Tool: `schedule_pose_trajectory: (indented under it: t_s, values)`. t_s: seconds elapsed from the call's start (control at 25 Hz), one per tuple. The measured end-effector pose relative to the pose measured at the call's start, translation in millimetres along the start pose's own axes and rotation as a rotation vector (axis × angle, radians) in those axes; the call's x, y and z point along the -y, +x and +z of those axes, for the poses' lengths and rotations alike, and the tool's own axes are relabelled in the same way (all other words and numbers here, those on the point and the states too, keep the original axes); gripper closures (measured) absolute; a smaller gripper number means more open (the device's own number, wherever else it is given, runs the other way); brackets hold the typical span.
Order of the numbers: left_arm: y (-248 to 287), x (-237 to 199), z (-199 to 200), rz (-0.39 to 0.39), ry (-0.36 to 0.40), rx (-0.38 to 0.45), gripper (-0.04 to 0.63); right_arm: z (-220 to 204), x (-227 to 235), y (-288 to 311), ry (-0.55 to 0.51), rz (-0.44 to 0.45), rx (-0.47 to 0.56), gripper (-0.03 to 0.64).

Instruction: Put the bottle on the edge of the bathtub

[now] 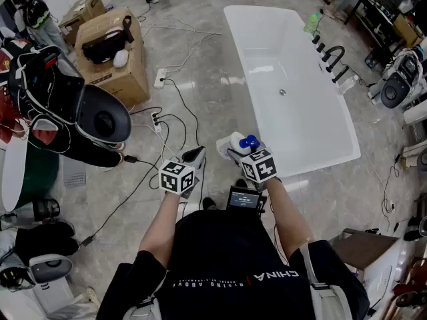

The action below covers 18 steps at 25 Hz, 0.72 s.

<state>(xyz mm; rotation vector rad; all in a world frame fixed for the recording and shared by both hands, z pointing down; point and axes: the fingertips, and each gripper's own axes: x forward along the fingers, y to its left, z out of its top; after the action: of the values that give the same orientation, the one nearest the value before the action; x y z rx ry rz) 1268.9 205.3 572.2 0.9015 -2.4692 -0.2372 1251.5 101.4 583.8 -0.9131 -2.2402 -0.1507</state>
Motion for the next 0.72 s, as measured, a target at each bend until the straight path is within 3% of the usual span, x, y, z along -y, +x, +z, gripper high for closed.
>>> schedule_pose_trajectory:
  t_s: [0.72]
  values:
    - [9, -5, 19, 0.004, 0.005, 0.005, 0.586, 23, 12, 2, -0.008, 0.01, 0.013, 0.342]
